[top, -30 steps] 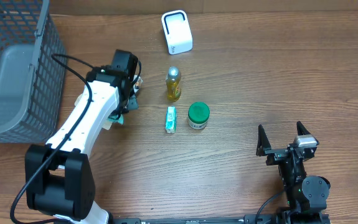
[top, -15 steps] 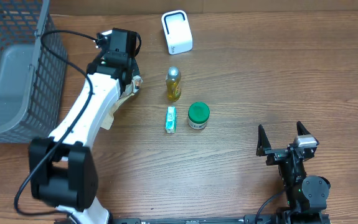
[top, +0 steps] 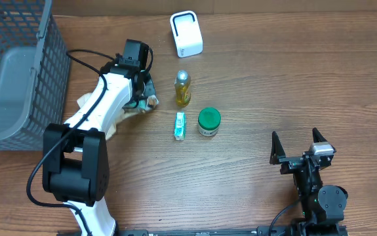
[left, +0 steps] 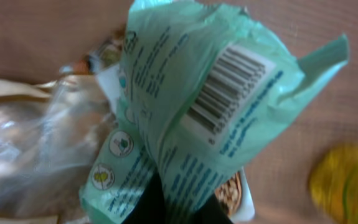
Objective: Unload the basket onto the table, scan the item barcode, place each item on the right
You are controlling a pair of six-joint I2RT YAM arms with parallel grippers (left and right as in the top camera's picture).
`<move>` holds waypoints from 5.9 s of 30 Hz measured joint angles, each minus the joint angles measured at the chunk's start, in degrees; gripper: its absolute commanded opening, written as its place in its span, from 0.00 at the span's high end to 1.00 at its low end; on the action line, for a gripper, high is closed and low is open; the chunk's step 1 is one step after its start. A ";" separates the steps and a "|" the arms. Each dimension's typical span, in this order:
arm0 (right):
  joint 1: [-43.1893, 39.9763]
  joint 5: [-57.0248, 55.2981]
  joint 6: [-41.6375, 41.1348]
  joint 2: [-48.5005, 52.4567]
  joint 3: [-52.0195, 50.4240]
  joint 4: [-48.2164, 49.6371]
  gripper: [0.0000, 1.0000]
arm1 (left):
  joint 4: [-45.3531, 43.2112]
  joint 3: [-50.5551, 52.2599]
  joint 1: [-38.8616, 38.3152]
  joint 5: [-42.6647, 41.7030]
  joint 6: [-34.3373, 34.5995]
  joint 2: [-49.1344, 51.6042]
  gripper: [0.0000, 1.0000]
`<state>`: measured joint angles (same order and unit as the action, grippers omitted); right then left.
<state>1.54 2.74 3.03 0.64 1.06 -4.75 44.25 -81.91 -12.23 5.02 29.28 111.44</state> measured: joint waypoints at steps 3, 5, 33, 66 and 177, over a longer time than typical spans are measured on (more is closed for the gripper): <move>0.00 -0.02 0.00 0.00 0.00 -0.04 0.00 | 4.94 -0.22 0.00 -4.39 0.17 -0.11 0.96; 0.00 0.00 -0.04 0.00 0.00 -0.04 0.00 | 7.63 -0.28 0.00 -7.04 0.13 -0.44 0.96; 0.00 0.00 0.02 0.00 0.00 -0.02 0.00 | 46.45 -5.88 -0.57 -13.81 -4.63 -9.86 0.96; 0.00 0.00 0.00 0.00 0.00 0.00 0.00 | 23.52 14.38 4.83 3.30 0.87 -9.86 0.95; 0.00 0.00 -0.02 0.00 0.00 0.02 0.00 | 5.38 20.06 -8.02 -2.45 -5.73 -9.86 0.61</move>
<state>1.54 2.74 3.01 0.64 1.06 -4.73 49.63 -61.84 -20.25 2.57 23.55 101.58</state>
